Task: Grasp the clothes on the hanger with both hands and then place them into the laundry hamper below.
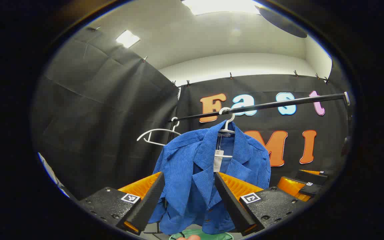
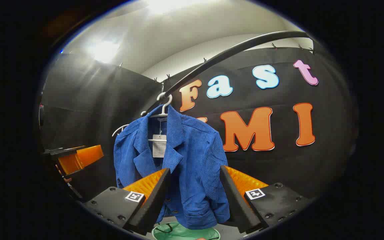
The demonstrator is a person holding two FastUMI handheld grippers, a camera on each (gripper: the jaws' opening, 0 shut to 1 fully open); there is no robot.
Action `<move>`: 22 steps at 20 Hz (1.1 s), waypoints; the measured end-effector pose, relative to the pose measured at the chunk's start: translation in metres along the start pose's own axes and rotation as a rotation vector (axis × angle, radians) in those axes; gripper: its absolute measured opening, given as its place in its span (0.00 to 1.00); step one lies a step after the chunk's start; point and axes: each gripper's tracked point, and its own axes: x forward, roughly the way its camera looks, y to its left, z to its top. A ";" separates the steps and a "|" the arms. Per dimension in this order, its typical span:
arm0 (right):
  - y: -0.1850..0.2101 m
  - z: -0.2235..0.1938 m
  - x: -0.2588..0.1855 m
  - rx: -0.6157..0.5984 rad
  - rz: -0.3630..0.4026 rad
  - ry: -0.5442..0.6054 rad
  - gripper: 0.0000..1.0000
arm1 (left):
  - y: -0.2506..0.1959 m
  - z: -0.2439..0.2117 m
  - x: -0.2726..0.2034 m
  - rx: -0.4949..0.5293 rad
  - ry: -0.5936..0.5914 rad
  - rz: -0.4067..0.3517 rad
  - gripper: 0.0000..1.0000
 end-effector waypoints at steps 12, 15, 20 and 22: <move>-0.005 -0.003 -0.009 0.017 -0.019 0.013 0.95 | 0.003 0.009 -0.005 -0.001 -0.013 -0.001 0.92; -0.002 -0.002 -0.010 0.017 -0.019 0.009 0.95 | 0.003 0.011 -0.006 0.000 -0.013 -0.005 0.92; 0.000 0.000 -0.011 0.008 -0.015 0.005 1.00 | 0.005 0.012 -0.006 -0.002 -0.016 -0.002 0.92; -0.001 0.001 -0.010 0.004 -0.016 -0.001 0.95 | 0.004 0.011 -0.005 -0.006 -0.017 -0.001 0.92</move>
